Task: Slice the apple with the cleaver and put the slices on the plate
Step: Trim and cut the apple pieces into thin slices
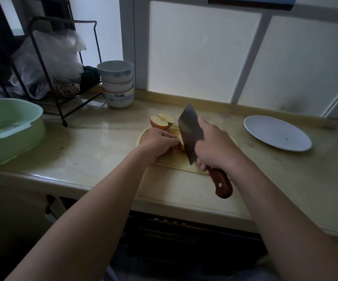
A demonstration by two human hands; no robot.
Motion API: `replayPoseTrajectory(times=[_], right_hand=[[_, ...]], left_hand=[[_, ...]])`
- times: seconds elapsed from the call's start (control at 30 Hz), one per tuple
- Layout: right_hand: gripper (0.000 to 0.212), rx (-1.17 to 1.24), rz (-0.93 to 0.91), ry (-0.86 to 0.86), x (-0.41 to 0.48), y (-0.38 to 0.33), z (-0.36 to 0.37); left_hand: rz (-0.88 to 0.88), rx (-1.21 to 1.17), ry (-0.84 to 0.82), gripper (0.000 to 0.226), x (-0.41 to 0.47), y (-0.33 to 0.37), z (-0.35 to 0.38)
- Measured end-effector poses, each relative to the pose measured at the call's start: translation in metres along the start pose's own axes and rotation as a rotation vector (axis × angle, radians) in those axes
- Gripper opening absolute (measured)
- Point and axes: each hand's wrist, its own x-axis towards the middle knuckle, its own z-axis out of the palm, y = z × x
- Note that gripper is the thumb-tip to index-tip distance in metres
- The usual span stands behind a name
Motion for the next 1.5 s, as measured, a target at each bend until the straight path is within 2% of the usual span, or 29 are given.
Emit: replayPoseTrajectory(times=[0.43,0.77,1.5], right_hand=[[0.091,-0.019,0.003,0.014,0.008,0.005,0.0],[0.091,-0.023,-0.02,0.032,0.01,0.005,0.0],[0.093,-0.057,-0.002,-0.056,-0.003,0.002,-0.003]], left_hand=[[0.031,0.044,-0.015,0.004,-0.002,0.0,0.003],[0.069,0.088,0.013,0.013,-0.004,0.0,0.005],[-0.004,0.082,0.016,0.003,-0.003,0.006,0.005]])
